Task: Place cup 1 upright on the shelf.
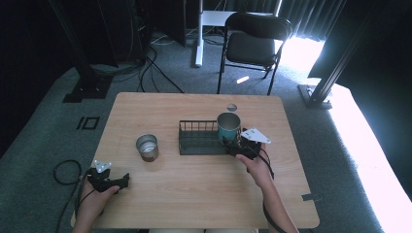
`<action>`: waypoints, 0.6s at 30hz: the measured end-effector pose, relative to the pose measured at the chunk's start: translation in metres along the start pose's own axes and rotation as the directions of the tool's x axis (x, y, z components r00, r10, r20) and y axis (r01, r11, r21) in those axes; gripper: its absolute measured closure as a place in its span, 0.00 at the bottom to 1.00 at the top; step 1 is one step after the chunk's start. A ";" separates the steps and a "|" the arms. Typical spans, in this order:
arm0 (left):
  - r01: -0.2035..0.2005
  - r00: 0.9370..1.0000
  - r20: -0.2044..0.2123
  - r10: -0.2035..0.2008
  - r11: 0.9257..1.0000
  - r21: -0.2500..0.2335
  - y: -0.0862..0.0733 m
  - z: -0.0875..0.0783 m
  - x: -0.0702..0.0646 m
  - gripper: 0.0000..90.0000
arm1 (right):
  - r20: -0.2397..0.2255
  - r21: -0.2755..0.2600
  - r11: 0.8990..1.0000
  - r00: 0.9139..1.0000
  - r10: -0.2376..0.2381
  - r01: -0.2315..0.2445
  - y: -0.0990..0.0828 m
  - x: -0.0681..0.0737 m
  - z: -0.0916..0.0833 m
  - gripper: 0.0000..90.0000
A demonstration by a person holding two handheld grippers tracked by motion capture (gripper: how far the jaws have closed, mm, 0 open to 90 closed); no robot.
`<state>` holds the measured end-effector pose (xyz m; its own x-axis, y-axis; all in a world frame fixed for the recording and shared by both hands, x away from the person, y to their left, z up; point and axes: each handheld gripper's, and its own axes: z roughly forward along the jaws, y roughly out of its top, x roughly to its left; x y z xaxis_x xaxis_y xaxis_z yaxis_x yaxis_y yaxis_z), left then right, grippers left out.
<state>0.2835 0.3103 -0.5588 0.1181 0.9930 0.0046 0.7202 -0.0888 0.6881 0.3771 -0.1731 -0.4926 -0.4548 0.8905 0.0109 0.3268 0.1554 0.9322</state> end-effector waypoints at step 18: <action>-0.001 1.000 -0.001 0.001 1.000 0.000 0.000 0.000 0.000 0.01 | 0.002 0.049 0.999 1.000 -0.009 0.009 -0.031 -0.015 -0.025 0.13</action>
<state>0.2835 0.3103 -0.5589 0.1180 0.9930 0.0056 0.7198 -0.0894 0.6884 0.3535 -0.2020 -0.5123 -0.4564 0.8898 0.0015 0.3631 0.1847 0.9133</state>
